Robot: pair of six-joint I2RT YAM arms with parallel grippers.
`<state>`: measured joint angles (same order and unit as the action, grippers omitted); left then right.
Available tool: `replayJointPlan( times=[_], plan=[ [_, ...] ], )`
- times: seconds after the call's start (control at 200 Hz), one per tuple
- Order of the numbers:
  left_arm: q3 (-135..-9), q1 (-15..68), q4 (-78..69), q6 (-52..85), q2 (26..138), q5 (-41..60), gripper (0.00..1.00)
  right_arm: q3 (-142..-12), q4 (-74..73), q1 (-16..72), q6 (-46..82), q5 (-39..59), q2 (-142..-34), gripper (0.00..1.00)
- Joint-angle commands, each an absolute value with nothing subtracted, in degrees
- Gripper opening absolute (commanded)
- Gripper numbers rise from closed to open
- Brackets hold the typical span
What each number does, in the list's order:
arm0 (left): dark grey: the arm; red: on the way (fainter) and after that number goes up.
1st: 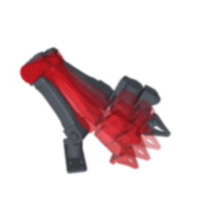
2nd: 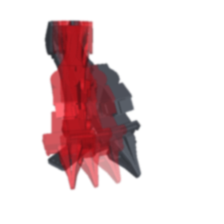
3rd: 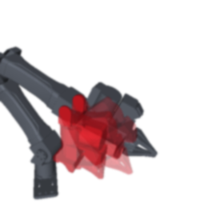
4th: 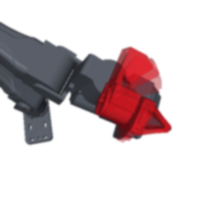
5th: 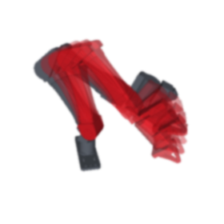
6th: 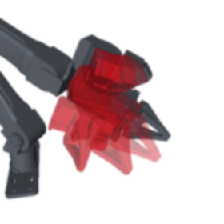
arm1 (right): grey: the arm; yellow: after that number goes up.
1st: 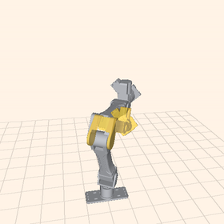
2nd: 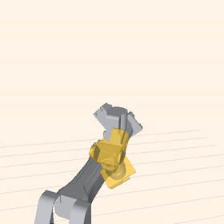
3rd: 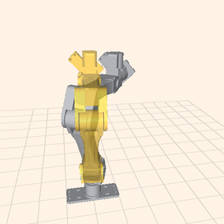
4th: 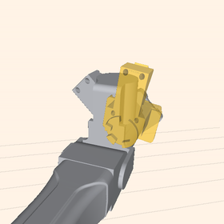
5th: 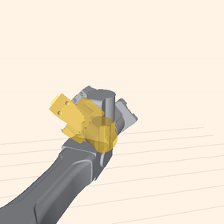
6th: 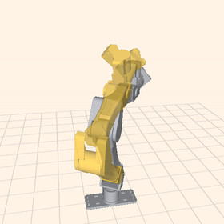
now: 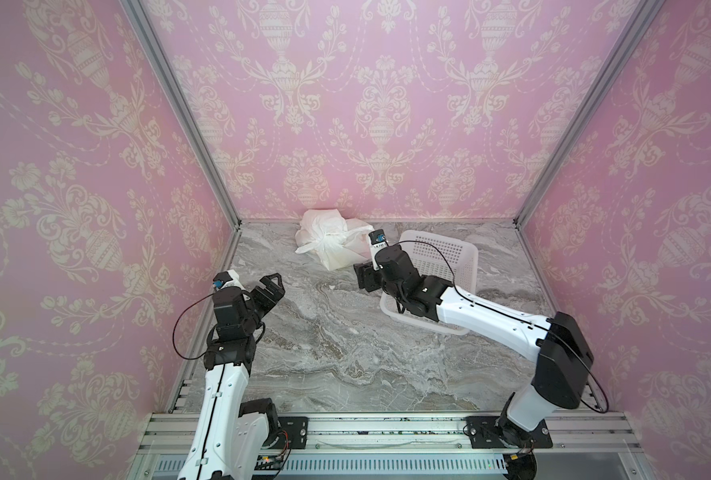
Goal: Untie the knot of the plastic bag and take out the fruit
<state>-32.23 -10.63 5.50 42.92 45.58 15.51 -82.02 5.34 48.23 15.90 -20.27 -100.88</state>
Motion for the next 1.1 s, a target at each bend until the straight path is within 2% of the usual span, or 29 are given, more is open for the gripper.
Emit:
replayJointPlan(
  times=[0.0,0.35,0.615,0.691,0.766,0.961,1.096],
  plan=[
    [-33.6,-10.3,5.9,42.4,45.0,15.6,0.99,-90.4,10.1,48.1,13.6,-24.0,-108.7,0.83],
    [-33.9,-10.3,5.8,42.5,45.6,16.1,0.99,-113.7,18.2,47.8,11.8,-24.7,-128.7,0.94],
    [-33.9,-10.3,5.9,42.1,45.8,15.4,0.99,-127.7,22.0,44.9,12.2,-20.6,-140.1,0.93],
    [-33.9,-10.3,6.1,41.8,46.0,15.1,0.99,-130.1,22.9,44.0,12.8,-18.3,-142.1,0.85],
    [-33.9,-10.3,6.1,41.7,46.0,15.0,0.99,-130.4,22.7,43.5,12.9,-15.8,-142.6,0.66],
    [-33.9,-10.3,6.0,41.6,46.6,15.1,0.99,-125.7,20.1,43.6,12.7,-15.0,-139.0,0.22],
    [-33.8,-10.3,5.9,41.4,46.7,15.1,0.99,-118.8,16.1,43.7,11.8,-14.2,-134.2,0.06]
  ],
)
